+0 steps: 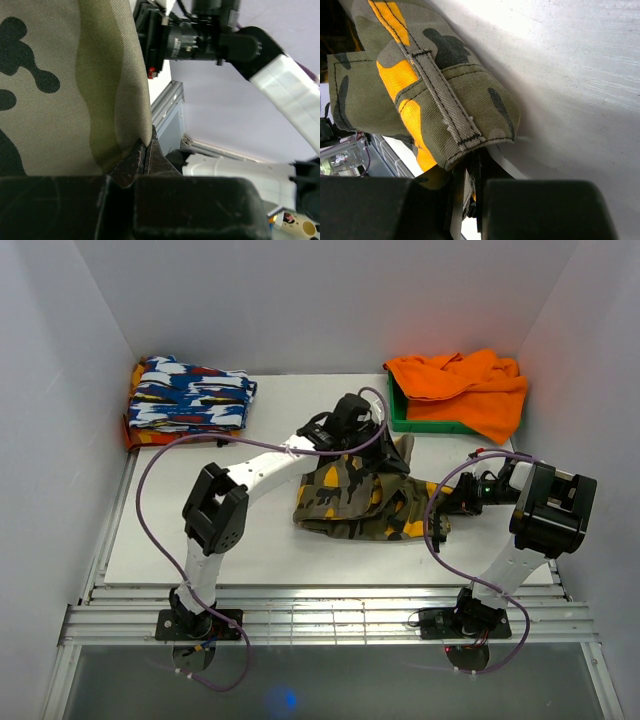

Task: Fold and stack the trousers
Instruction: Fold the trousers

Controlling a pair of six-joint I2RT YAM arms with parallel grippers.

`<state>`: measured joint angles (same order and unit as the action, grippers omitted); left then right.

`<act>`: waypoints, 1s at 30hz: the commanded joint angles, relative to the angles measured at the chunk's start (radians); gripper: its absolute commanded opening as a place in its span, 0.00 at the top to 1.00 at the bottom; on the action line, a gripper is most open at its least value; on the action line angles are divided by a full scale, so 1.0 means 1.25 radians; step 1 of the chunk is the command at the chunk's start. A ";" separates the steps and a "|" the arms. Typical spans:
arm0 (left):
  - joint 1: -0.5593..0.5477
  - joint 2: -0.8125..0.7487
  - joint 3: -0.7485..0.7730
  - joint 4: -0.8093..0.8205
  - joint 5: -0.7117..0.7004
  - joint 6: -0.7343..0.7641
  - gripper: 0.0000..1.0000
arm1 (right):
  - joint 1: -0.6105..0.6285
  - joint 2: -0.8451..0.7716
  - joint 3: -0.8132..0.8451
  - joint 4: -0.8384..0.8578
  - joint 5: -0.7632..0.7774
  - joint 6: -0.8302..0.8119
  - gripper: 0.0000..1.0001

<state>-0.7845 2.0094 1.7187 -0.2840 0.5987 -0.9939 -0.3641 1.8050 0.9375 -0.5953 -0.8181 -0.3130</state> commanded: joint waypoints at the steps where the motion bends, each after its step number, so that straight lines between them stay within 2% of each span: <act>1: -0.044 0.016 0.051 0.035 -0.054 -0.027 1.00 | 0.007 -0.030 -0.006 0.000 -0.044 0.017 0.92; 10: -0.087 0.095 0.080 0.027 -0.095 -0.030 1.00 | 0.007 -0.027 -0.011 0.001 -0.055 0.030 0.92; 21: -0.111 0.084 0.150 -0.051 -0.208 -0.023 1.00 | 0.007 -0.031 -0.022 0.012 -0.047 0.042 0.92; 30: -0.142 0.164 0.235 -0.064 -0.198 -0.054 1.00 | 0.007 -0.033 -0.026 0.020 -0.059 0.055 0.92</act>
<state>-0.9302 2.1872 1.9579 -0.3828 0.3435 -1.0313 -0.3641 1.7996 0.9180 -0.5724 -0.8406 -0.2554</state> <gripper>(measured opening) 0.019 0.122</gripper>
